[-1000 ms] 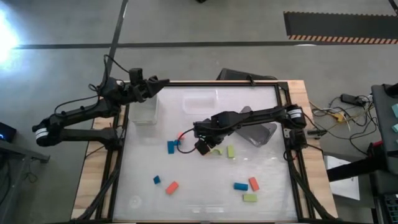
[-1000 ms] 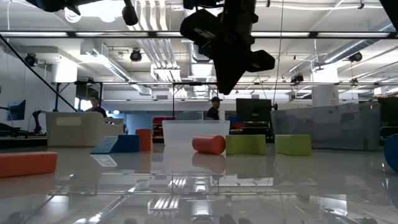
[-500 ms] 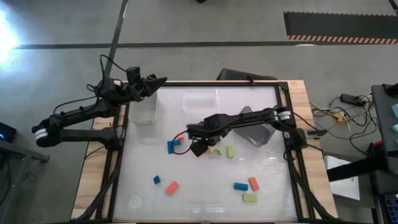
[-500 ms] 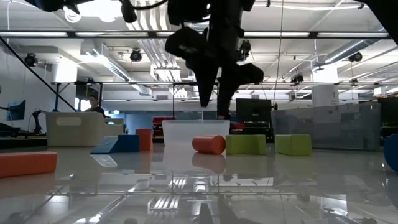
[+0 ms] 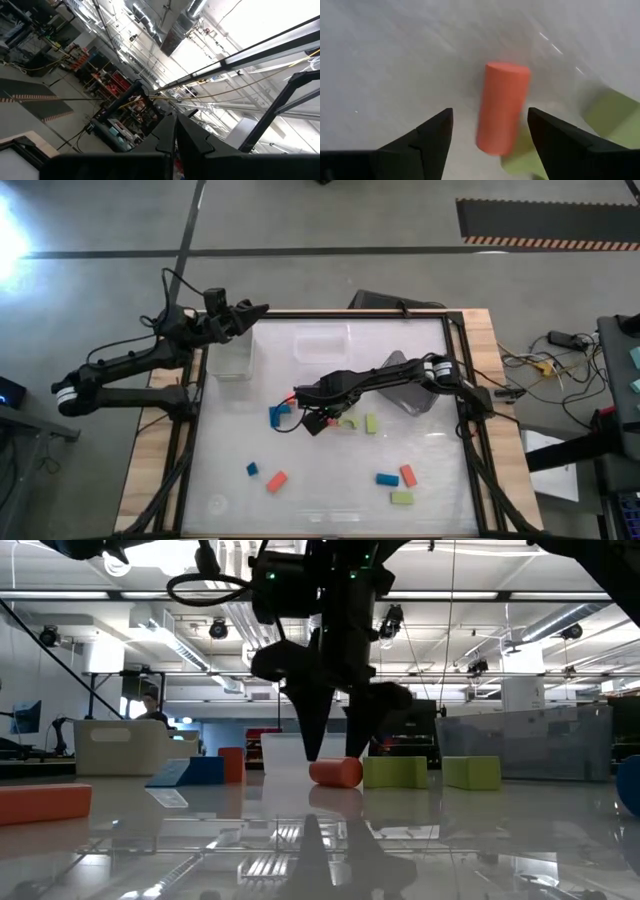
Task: Sort & place blocks by color
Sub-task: Put the orange block into the black bin
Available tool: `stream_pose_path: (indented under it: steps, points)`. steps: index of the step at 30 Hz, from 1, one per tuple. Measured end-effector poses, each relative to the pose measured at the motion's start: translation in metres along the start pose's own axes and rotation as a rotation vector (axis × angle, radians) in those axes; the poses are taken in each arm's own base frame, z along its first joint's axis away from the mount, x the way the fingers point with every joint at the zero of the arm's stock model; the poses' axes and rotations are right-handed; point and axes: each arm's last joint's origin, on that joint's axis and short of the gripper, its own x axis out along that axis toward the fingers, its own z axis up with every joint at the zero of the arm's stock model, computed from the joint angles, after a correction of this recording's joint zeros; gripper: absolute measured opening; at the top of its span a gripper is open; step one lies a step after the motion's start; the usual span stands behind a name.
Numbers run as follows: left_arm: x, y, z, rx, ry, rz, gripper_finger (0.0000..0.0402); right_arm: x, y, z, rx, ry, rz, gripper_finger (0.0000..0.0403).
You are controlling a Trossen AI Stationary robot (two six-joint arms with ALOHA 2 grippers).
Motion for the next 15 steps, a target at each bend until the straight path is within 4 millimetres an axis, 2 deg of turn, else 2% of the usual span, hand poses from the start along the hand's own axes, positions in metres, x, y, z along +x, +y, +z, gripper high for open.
stream_pose_path:
  steps: [6, 15]
  points:
    - [0.000, 0.000, 0.000, 0.001, -0.002, -0.002, 0.0000, 0.003, 0.001, 0.003, -0.002, -0.027, 0.004, 0.0219]
    - [0.000, 0.001, 0.000, 0.002, -0.009, -0.002, 0.0000, 0.014, 0.003, 0.007, -0.009, -0.048, 0.016, 0.0146]
